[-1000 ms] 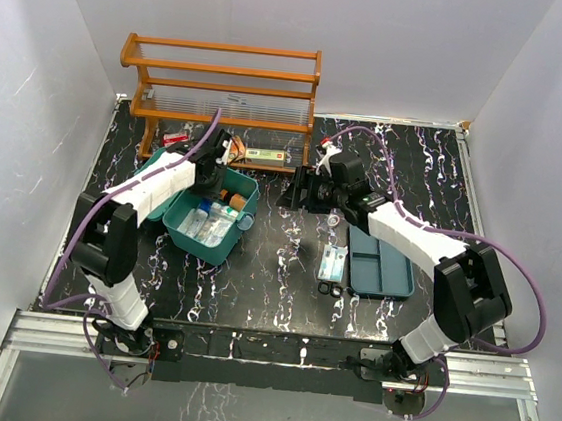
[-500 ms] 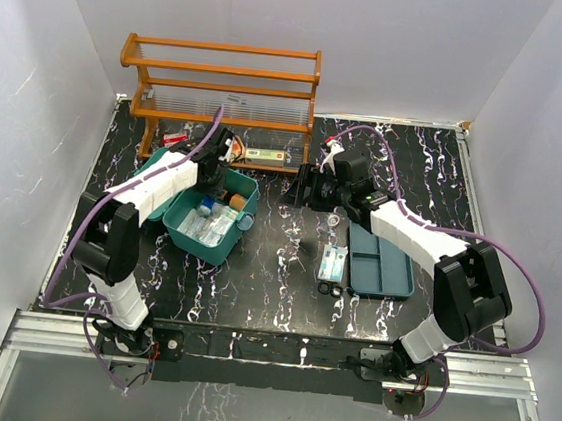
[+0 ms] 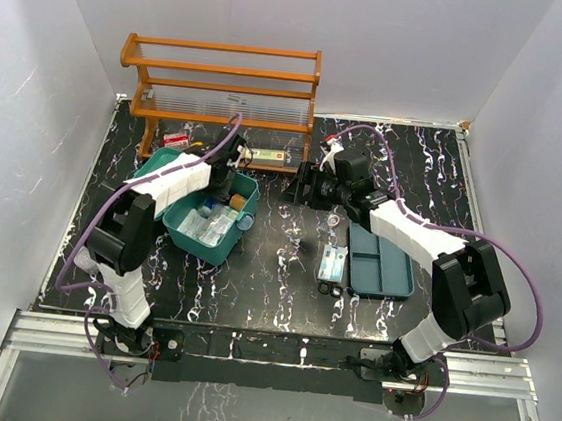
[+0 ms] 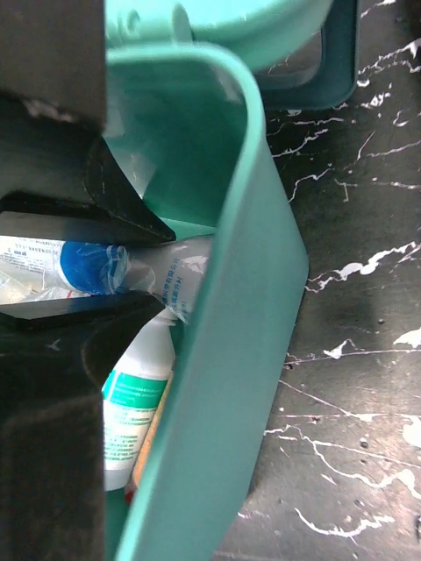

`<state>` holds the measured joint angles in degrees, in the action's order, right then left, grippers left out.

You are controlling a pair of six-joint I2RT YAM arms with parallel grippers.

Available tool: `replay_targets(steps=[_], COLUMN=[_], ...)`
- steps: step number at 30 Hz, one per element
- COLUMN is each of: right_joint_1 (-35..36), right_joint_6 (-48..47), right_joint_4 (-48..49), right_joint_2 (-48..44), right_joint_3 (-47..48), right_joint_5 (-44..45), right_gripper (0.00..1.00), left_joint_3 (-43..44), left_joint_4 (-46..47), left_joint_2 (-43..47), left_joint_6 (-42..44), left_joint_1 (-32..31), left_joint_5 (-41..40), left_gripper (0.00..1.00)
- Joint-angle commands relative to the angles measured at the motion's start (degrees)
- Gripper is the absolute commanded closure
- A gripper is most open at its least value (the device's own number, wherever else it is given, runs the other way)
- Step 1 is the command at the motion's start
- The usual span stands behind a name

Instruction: Organize the medicine kit

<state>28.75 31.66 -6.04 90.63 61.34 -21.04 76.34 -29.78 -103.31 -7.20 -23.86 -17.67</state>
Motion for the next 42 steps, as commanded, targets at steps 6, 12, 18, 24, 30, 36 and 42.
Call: replay_targets(steps=[6, 12, 18, 24, 30, 36, 42], right_joint_1=[-0.54, -0.65, -0.63, -0.65, -0.63, -0.63, -0.71], right_joint_6=[0.64, 0.77, 0.95, 1.04, 1.04, 0.86, 0.86], right_joint_4=[4.52, 4.81, 5.16, 5.71, 5.96, 5.96, 6.03], right_joint_2=[-0.23, -0.80, -1.33, -1.66, -1.79, -1.69, -1.55], right_joint_3=[-0.40, -0.84, -1.46, -2.13, -2.63, -2.59, -2.63], right_joint_5=[-1.36, -1.65, -1.93, -2.07, -1.97, -1.91, -1.99], right_gripper=[0.32, 0.32, 0.32, 0.32, 0.32, 0.32, 0.32], left_joint_3=[1.51, 1.62, 0.22, -1.90, -1.86, -2.97, -4.88], left_joint_4=[-0.98, -1.02, -1.72, 0.45, 1.63, 0.14, -0.10], left_joint_2=[0.67, 3.79, 5.23, 5.18, 2.42, 1.64, 1.34], left_joint_6=[-0.24, -1.46, -2.26, -2.10, -1.42, -2.73, -3.24], left_joint_1=[-0.75, -0.75, -0.75, -0.75, -0.75, -0.75, -0.75], left_joint_5=[-4.49, -2.77, -3.68, -3.16, -2.84, -7.14, -7.91], left_gripper=[0.54, 0.51, 0.52, 0.73, 0.77, 0.84, 0.85])
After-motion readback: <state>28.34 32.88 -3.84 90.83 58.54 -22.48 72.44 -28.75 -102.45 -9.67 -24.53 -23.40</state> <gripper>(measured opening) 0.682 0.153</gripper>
